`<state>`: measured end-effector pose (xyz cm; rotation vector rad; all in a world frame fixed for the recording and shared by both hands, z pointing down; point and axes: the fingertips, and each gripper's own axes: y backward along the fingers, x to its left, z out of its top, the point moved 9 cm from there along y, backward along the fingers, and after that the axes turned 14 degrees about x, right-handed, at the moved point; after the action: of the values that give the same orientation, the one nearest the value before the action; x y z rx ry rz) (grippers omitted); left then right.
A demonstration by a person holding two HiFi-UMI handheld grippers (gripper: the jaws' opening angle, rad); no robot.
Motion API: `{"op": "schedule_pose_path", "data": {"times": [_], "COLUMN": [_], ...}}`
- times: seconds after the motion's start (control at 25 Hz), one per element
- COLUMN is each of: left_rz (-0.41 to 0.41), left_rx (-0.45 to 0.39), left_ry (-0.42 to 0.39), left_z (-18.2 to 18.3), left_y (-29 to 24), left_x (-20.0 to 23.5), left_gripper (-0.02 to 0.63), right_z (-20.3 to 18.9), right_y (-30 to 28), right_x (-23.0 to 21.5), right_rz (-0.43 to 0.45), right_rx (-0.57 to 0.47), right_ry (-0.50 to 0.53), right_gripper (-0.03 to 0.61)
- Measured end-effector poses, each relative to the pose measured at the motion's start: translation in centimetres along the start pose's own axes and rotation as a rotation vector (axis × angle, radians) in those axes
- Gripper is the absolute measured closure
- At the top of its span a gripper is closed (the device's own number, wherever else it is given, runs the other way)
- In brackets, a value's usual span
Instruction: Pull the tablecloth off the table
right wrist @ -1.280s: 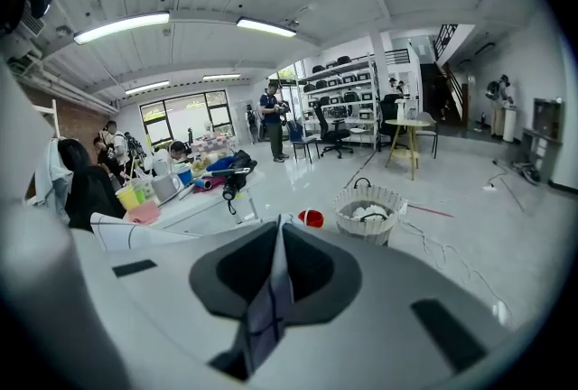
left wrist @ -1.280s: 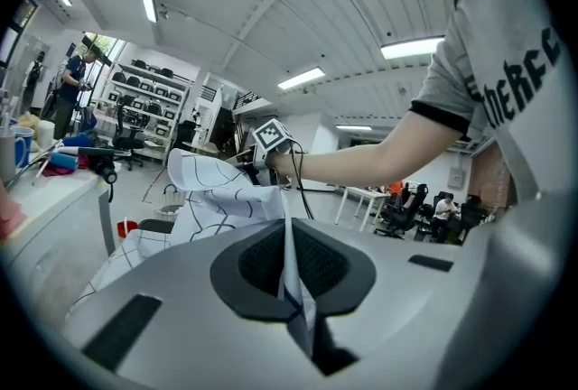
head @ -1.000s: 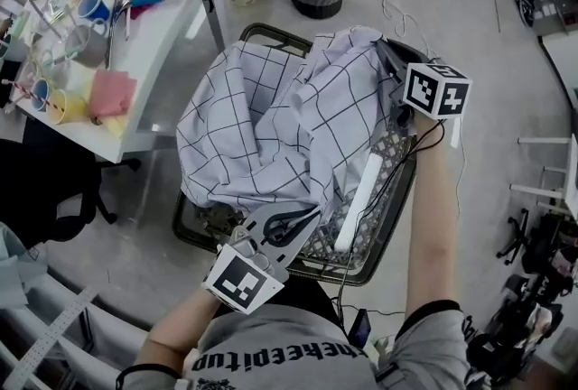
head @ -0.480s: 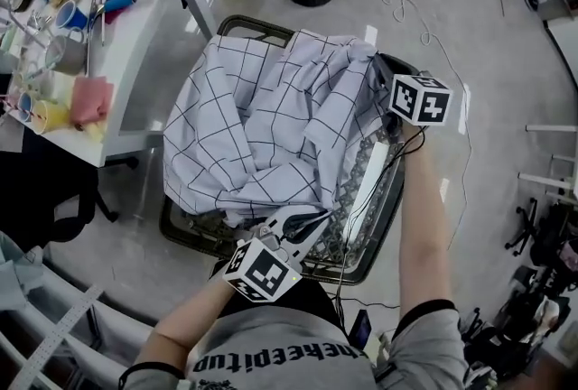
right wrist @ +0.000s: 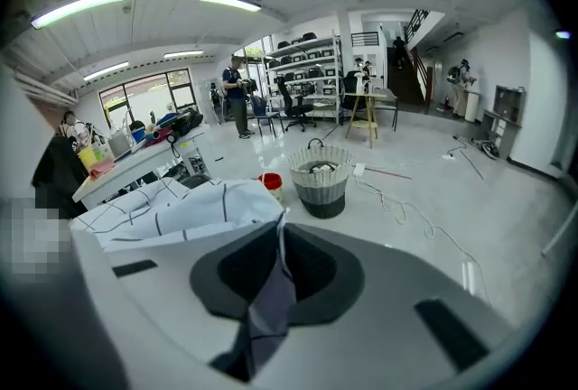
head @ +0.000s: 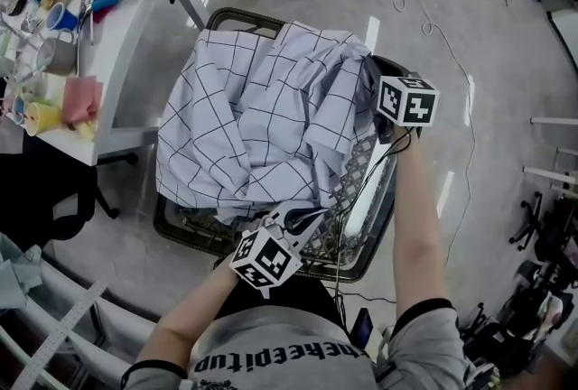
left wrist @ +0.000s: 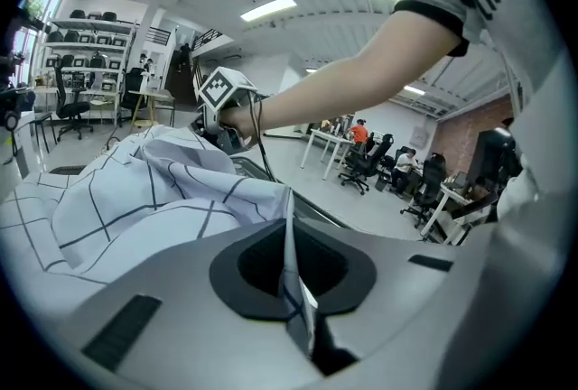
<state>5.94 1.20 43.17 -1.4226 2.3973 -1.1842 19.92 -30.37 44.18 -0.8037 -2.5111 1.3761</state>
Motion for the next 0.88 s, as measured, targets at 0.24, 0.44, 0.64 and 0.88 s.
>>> {"op": "schedule_pose_path", "data": {"times": [0.24,0.44,0.64,0.88], "left_rz": [0.024,0.032,0.040,0.033], "left_rx": [-0.103,-0.112,-0.091,-0.088], "left_ry": [0.025,0.007,-0.016,-0.019], "left_z": [0.2,0.1,0.0,-0.8], "left_y": [2.0,3.2,3.1,3.6], "left_x": [-0.4,-0.9,-1.3,-1.6], "left_gripper": [0.595,0.595,0.595,0.595], "right_z": [0.0,-0.4,-2.7,-7.4], "right_y": [4.2,7.4,5.9,1.9], "right_x": [-0.8,3.5,7.9,2.9], "right_rz": [0.049,0.254,0.331,0.117], "right_rx": [-0.156,-0.249,-0.138,0.091], "right_ry": [-0.079,-0.034,0.076,-0.025], "right_gripper": [0.518,0.546,0.557,0.565]}}
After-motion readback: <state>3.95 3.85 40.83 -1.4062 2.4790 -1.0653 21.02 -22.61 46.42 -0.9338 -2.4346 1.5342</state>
